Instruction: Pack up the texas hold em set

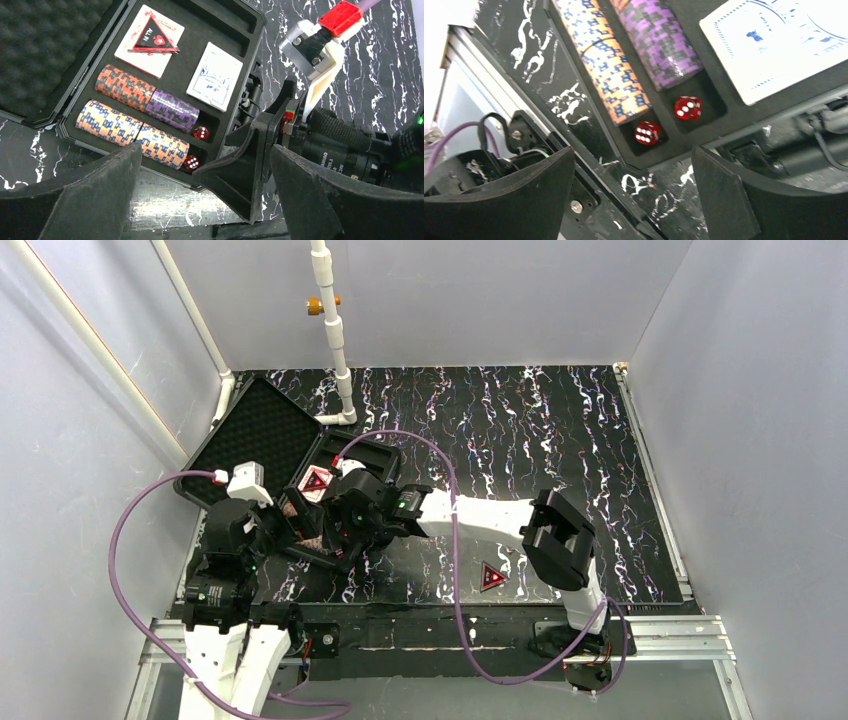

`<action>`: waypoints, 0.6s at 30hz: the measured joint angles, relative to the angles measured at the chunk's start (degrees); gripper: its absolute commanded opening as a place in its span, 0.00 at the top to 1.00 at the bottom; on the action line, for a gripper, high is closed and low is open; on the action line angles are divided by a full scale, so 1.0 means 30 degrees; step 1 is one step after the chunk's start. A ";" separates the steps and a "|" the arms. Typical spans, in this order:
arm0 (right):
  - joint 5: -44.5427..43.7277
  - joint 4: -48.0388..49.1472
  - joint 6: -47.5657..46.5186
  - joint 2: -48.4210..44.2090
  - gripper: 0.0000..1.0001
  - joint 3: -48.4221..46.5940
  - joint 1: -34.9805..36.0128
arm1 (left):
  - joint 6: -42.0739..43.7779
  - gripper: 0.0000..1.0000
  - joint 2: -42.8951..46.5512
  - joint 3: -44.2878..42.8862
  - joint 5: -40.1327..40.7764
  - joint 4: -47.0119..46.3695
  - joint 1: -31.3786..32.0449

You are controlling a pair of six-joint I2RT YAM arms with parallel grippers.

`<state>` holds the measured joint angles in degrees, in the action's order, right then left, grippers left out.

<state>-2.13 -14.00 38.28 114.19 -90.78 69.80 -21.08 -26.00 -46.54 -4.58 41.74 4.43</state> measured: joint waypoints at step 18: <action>-0.3818 -0.2572 -0.1027 -0.5654 0.02 0.4313 0.0124 | -0.0546 0.01 0.0044 -0.0066 -0.2419 -0.0758 0.0379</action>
<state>-13.58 -21.71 35.20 97.23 -77.84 70.17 -22.72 -25.87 -46.74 -11.84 39.46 5.56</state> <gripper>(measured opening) 0.984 0.994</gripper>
